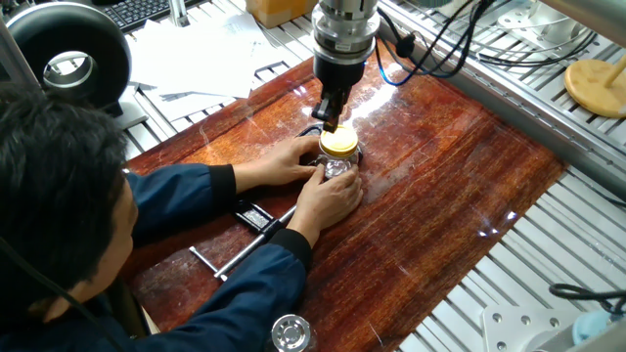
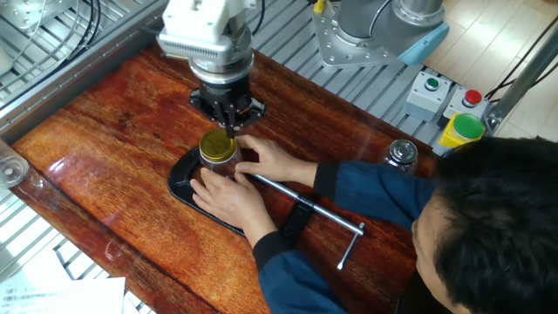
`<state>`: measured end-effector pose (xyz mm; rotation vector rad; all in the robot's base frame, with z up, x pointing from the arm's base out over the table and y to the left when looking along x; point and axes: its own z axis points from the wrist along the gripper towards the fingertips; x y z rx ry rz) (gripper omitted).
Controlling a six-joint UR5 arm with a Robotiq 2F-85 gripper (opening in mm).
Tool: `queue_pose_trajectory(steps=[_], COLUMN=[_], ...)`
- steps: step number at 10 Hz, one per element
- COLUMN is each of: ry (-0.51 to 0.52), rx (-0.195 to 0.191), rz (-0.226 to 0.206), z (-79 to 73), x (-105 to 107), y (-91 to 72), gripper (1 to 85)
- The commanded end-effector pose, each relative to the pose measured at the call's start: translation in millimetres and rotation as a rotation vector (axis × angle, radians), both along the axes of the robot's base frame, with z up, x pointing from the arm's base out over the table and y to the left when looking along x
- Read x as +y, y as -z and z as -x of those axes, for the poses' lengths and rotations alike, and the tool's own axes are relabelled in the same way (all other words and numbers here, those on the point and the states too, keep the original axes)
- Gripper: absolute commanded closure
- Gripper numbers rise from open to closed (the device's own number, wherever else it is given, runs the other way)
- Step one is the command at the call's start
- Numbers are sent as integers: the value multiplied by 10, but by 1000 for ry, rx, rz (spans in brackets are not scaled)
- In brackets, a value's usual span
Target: Screw the lid onto the jar
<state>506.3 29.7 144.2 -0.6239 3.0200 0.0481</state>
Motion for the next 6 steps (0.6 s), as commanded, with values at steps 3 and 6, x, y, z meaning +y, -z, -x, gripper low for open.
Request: queue_pose_trajectory(steps=[3,6], ry=[44,44], rx=[-30,-34], rz=[-28,-61], z=[-5,-11], x=[44,113], y=[-27,-35], gripper=[847,847])
